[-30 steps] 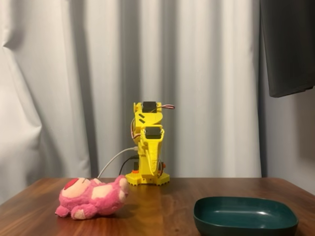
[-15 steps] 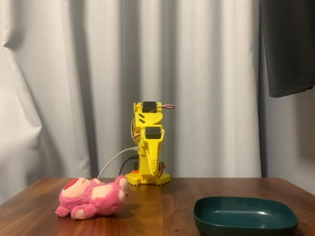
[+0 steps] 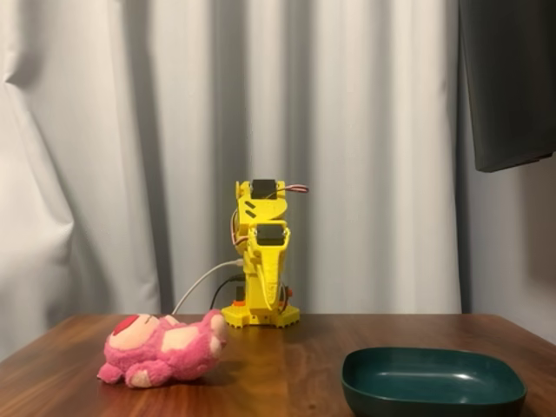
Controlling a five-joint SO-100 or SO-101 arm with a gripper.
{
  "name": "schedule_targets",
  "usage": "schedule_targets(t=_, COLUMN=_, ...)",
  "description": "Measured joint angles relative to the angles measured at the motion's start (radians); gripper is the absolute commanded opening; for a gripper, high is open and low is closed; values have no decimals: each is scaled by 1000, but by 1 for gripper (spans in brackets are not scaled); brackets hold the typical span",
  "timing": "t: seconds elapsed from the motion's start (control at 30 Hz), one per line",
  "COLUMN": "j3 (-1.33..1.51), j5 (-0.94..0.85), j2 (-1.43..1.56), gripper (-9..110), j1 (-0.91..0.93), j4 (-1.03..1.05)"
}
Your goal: Grasp a strawberry bear and put it in the bin.
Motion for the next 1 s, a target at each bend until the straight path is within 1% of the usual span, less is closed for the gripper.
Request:
schedule_targets(t=0.4, j3=0, j5=0, j2=0, gripper=0, j1=3, j4=0)
schedule_targets(t=0.47, j3=0, j5=0, j2=0, gripper=2, j1=3, j4=0)
schedule_targets(t=0.53, j3=0, j5=0, j2=0, gripper=0, j1=3, j4=0)
schedule_targets(t=0.63, j3=0, j5=0, j2=0, gripper=0, j1=8, j4=0)
schedule_targets(t=0.7, j3=0, j5=0, j2=0, gripper=5, j1=14, j4=0)
schedule_targets(t=0.8, j3=0, j5=0, j2=0, gripper=5, j1=17, j4=0)
schedule_targets(t=0.87, j3=0, j5=0, j2=0, gripper=11, j1=15, j4=0)
schedule_targets(t=0.93, j3=0, j5=-8, j2=0, gripper=12, j1=-25, j4=-3)
schedule_targets(t=1.0, j3=0, j5=-67, j2=0, gripper=16, j1=-63, j4=-28)
